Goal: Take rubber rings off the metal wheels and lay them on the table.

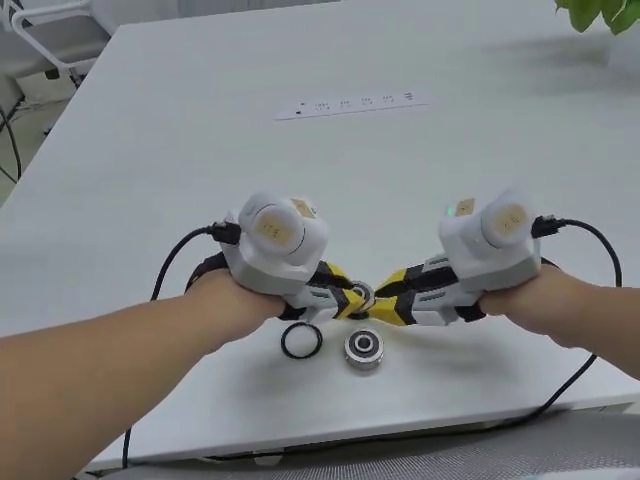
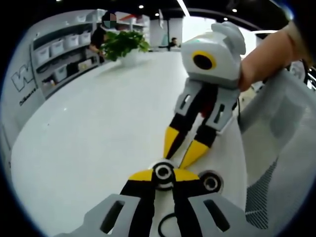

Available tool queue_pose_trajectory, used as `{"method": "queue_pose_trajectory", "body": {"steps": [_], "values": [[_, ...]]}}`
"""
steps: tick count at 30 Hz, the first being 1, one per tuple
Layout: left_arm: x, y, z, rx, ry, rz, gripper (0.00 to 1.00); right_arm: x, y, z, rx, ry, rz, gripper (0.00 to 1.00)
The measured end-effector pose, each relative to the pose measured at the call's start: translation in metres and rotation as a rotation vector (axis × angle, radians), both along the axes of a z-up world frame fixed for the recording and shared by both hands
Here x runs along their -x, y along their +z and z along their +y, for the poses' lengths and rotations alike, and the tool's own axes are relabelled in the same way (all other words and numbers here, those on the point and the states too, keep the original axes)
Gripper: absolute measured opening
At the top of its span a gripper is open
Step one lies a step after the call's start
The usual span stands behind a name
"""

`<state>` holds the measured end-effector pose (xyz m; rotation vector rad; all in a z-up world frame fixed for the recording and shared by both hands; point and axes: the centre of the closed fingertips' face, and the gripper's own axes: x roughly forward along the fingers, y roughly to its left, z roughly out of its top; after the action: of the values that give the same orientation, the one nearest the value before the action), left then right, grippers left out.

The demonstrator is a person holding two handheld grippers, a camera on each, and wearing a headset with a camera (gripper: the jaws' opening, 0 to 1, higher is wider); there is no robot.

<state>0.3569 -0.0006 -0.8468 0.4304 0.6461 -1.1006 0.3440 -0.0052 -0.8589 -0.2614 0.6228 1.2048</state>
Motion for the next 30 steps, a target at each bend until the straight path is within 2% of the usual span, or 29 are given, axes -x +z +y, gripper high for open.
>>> {"method": "queue_pose_trajectory", "body": {"steps": [1,2,17,22,24,27,30], "values": [[0.0000,0.0000,0.0000,0.000,0.001,0.000,0.14,-0.0018,-0.0009,-0.0018,0.007,-0.007,-0.007,0.06],[0.0000,0.0000,0.0000,0.000,0.002,-0.001,0.14,-0.0026,-0.0004,-0.0023,-0.006,-0.012,0.010,0.04],[-0.0005,-0.0003,0.0000,-0.008,0.006,-0.002,0.14,-0.0020,-0.0007,-0.0023,-0.014,-0.063,0.061,0.00],[-0.0005,-0.0001,0.0003,-0.010,0.008,-0.005,0.13,-0.0055,-0.0002,-0.0058,-0.040,-0.114,0.113,0.00],[-0.0005,0.0000,0.0004,-0.010,0.009,-0.007,0.13,-0.0064,-0.0009,-0.0086,-0.057,-0.139,0.148,0.00],[-0.0004,0.0000,0.0004,-0.011,0.010,-0.007,0.13,-0.0059,-0.0001,-0.0074,-0.070,-0.151,0.165,0.00],[-0.0006,0.0000,0.0005,-0.013,0.011,-0.007,0.13,-0.0062,0.0035,-0.0066,-0.115,-0.185,0.213,0.00]]}}
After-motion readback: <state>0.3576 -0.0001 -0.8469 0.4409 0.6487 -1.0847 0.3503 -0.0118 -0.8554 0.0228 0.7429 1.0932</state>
